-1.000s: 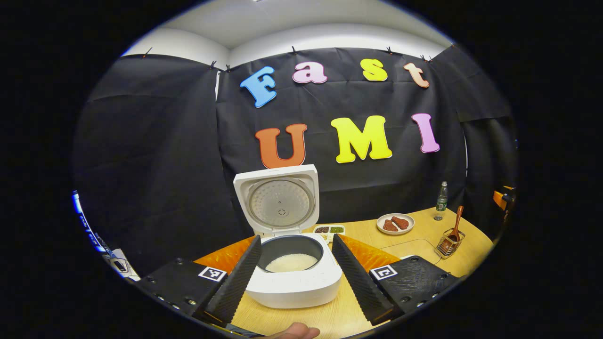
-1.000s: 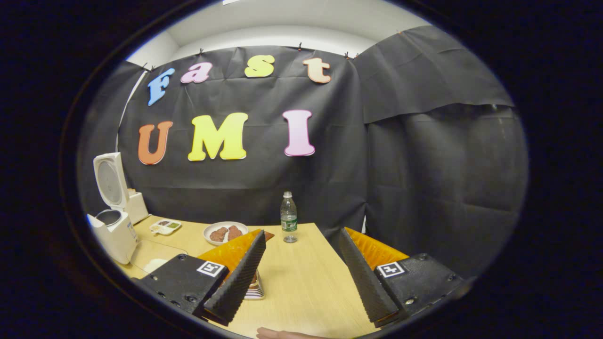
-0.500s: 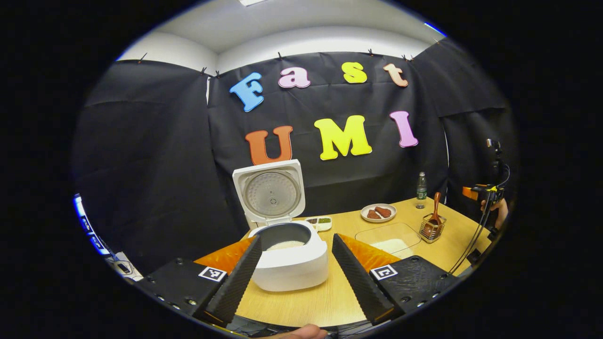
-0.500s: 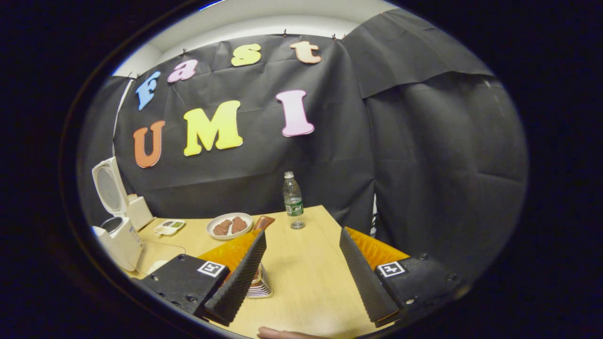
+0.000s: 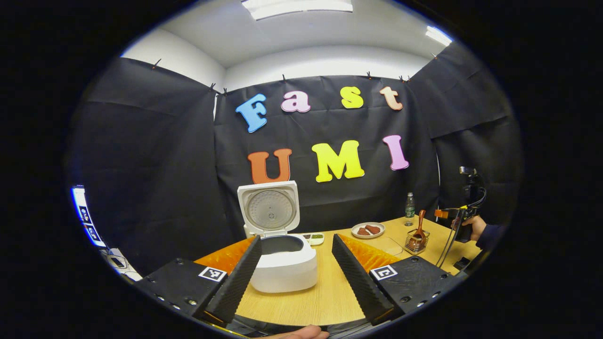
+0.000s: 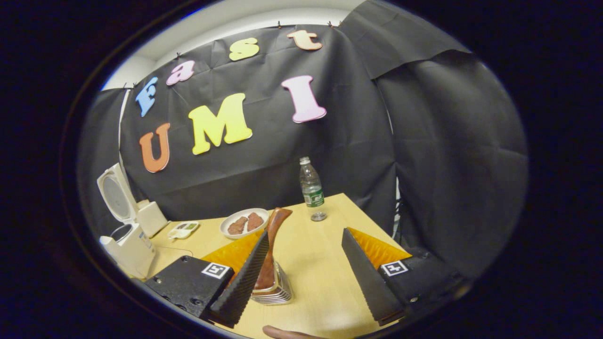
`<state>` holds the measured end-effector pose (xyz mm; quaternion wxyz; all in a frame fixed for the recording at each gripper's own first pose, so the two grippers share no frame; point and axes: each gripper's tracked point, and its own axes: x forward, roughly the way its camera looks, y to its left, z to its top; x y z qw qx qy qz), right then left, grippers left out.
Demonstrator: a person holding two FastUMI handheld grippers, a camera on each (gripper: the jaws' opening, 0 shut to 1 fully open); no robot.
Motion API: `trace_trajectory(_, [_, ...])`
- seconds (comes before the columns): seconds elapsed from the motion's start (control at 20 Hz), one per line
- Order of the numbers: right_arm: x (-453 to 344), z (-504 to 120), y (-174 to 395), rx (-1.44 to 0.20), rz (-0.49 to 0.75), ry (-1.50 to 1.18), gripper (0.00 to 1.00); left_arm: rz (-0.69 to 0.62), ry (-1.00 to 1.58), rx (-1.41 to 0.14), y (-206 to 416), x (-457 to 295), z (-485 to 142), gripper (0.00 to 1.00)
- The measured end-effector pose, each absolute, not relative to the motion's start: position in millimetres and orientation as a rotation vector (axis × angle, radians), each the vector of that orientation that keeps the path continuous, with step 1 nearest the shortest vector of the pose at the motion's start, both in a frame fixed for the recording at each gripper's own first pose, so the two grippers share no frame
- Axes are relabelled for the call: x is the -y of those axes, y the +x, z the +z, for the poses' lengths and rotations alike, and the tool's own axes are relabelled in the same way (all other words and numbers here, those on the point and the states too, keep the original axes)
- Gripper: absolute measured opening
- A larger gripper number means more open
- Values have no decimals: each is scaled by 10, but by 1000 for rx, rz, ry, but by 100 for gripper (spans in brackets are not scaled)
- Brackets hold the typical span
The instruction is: Close the left gripper, press the button to open the rice cooker; take a wooden spoon from the chopstick holder with the right hand, scoop a spoonful of rice and pour it into the rice cooker, then put the wooden spoon back into the chopstick holder.
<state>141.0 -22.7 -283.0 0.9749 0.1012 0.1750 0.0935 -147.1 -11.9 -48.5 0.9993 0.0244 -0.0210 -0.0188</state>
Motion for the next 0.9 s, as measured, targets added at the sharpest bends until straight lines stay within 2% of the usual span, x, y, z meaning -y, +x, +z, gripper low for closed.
trace_trajectory(0.1, [118,-2942,1465,-379,230,233,100,-53,41,57,-1629,175,-501,95])
trace_trajectory(0.15, [64,-2997,1491,-392,245,249,99,-53,41,64,-1678,175,-495,95])
trace_trajectory(0.4, [-324,-3174,1580,-463,355,325,91,-54,37,122,-1826,133,-389,95])
trace_trajectory(0.45, [-341,-3247,1616,-483,346,341,85,-50,31,123,-1842,107,-388,95])
trace_trajectory(0.5, [-377,-3307,1657,-487,350,354,85,-53,26,124,-1858,94,-386,95])
trace_trajectory(0.55, [-427,-3336,1690,-494,358,365,91,-57,21,123,-1874,84,-390,95])
trace_trajectory(0.65, [-531,-3394,1734,-507,362,365,90,-54,16,121,-1886,33,-399,95])
trace_trajectory(0.7, [-544,-3450,1770,-523,352,357,83,-48,16,120,-1895,0,-418,95])
trace_trajectory(0.85, [-655,-3522,1804,-566,373,353,69,-46,16,117,-1912,-45,-467,95])
trace_trajectory(0.9, [-664,-3496,1838,-555,368,353,59,-48,17,117,-1917,-50,-480,95])
